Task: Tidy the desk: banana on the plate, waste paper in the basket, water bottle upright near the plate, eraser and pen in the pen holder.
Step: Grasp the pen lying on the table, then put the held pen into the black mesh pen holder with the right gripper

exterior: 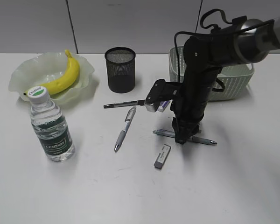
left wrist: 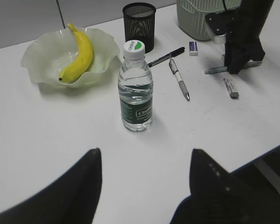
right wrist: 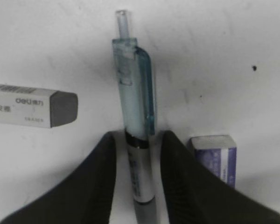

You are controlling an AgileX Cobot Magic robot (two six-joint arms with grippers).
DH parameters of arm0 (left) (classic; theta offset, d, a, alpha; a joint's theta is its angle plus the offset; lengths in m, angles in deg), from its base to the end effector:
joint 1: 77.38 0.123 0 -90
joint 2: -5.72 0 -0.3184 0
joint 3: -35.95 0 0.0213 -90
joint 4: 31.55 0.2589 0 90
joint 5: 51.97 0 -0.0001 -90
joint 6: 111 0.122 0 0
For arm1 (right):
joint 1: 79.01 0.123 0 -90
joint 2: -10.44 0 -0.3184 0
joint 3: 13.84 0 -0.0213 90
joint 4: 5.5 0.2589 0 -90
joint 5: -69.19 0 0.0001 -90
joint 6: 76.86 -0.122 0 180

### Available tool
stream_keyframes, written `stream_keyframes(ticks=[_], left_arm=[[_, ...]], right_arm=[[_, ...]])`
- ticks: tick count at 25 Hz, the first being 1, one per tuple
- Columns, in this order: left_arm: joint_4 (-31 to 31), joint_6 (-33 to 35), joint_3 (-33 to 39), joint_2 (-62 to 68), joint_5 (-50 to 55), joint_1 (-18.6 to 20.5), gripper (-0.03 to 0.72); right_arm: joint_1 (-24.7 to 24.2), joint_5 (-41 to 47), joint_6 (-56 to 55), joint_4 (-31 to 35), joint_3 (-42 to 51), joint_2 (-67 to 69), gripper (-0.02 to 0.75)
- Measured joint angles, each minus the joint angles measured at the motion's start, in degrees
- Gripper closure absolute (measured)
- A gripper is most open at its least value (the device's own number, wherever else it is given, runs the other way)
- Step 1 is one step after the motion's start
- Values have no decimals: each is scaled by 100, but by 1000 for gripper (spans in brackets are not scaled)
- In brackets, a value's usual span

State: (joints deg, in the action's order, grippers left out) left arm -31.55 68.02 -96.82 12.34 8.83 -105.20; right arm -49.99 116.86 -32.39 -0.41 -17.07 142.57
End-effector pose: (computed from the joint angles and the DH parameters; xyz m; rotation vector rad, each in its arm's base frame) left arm -0.0079 0.0042 0.2787 0.4678 1.9606 -0.3215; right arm 0.3773 0.2185 0.0916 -1.7658 2.5137 0.0904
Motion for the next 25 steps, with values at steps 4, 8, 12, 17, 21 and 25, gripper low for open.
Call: stream_keyframes(ticks=[4, 8, 12, 17, 21, 25], left_arm=[[0, -5, 0, 0, 0, 0, 244], [0, -5, 0, 0, 0, 0, 244], [0, -5, 0, 0, 0, 0, 244], [0, -5, 0, 0, 0, 0, 244], [0, -5, 0, 0, 0, 0, 244], [0, -5, 0, 0, 0, 0, 244]], right_arm=[[0, 0, -6, -9, -6, 4, 514], [0, 98, -2, -3, -114, 39, 625], [0, 398, -2, 176, -354, 70, 625], [0, 927, -2, 675, -978, 67, 625], [0, 1090, -9, 1004, -1394, -194, 625], [0, 677, -9, 1545, -1606, -648, 625]])
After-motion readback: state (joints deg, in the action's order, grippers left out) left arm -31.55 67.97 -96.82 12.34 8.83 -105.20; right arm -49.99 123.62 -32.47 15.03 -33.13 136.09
